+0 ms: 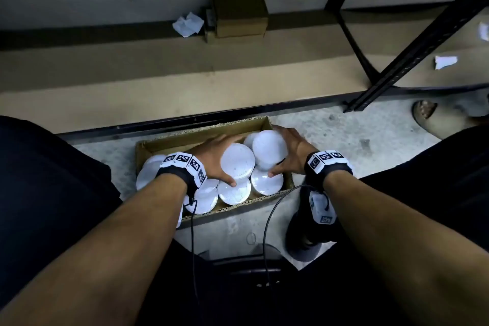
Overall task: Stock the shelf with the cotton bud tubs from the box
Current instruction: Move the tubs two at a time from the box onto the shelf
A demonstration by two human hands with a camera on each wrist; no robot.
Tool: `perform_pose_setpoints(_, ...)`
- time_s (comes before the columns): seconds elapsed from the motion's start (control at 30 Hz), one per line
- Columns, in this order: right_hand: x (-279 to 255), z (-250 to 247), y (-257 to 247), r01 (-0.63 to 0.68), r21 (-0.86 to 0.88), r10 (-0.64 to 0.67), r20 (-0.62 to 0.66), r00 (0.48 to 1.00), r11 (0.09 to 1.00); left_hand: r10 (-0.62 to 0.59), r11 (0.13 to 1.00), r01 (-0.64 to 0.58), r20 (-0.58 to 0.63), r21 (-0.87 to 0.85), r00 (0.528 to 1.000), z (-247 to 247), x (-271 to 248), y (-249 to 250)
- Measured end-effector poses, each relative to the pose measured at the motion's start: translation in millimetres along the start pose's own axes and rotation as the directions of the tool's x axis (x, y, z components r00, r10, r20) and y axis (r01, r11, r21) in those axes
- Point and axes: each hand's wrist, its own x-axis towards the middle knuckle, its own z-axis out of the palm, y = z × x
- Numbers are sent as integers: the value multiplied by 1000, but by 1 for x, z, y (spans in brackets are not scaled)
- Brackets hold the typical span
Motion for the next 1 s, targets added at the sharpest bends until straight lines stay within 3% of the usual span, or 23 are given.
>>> perform_pose_setpoints(0.63, 13, 4, -3, 6, -42, -7, -38, 999, 999, 5, 1000, -5, 7, 17, 1000, 9, 11, -3)
perform_pose_setpoints(1.0, 6, -11, -11, 82, 22, -79, -127, 989, 996, -31, 999, 25, -122, -49, 992, -11, 7, 2)
